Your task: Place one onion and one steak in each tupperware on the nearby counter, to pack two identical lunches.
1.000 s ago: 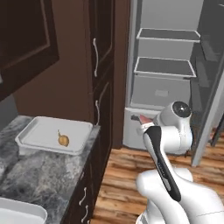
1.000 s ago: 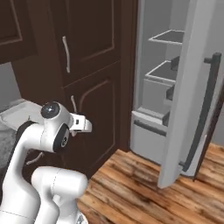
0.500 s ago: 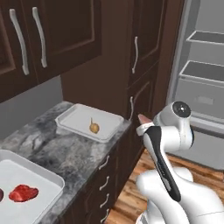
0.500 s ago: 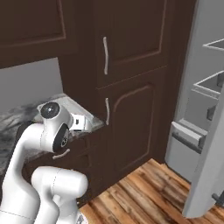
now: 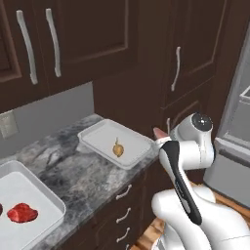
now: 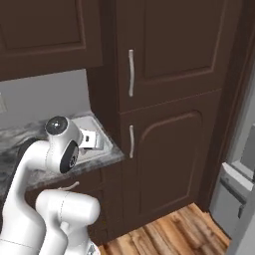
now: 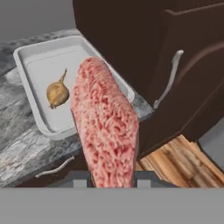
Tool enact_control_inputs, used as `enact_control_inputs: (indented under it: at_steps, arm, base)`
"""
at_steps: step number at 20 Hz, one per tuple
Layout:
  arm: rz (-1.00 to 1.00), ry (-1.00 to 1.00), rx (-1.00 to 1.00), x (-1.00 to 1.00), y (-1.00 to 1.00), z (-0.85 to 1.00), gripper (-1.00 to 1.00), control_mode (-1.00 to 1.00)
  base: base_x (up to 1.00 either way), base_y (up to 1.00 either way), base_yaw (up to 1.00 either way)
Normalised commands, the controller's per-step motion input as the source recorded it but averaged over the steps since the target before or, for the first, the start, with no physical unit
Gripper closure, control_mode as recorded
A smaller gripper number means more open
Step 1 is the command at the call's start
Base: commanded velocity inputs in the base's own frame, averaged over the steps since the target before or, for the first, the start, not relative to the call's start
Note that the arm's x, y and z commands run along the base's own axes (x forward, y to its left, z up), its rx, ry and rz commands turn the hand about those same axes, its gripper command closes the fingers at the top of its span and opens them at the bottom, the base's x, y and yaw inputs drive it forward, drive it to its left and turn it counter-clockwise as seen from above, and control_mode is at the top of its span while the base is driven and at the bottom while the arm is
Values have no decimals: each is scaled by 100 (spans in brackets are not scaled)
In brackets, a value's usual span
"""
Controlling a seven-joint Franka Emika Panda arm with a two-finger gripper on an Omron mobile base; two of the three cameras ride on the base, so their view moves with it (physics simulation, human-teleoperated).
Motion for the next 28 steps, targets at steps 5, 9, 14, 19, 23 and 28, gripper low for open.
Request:
enact_control_inputs:
  at_steps: [5, 9, 14, 19, 23, 28]
  arm:
    - [0, 0, 0, 0, 0, 0, 100, 100]
    - [0, 0, 0, 0, 0, 0, 100, 100]
    - [0, 0, 0, 0, 0, 0, 100, 100]
    - [0, 0, 0, 0, 0, 0, 100, 100]
    - [0, 0, 0, 0, 0, 0, 100, 100]
    - [0, 0, 0, 0, -29, -14, 100, -100]
  base:
    - [36, 0, 38]
    - [32, -2, 37]
    - [44, -3, 32]
    - [41, -24, 23]
    - [12, -42, 16]
    - [0, -10, 1]
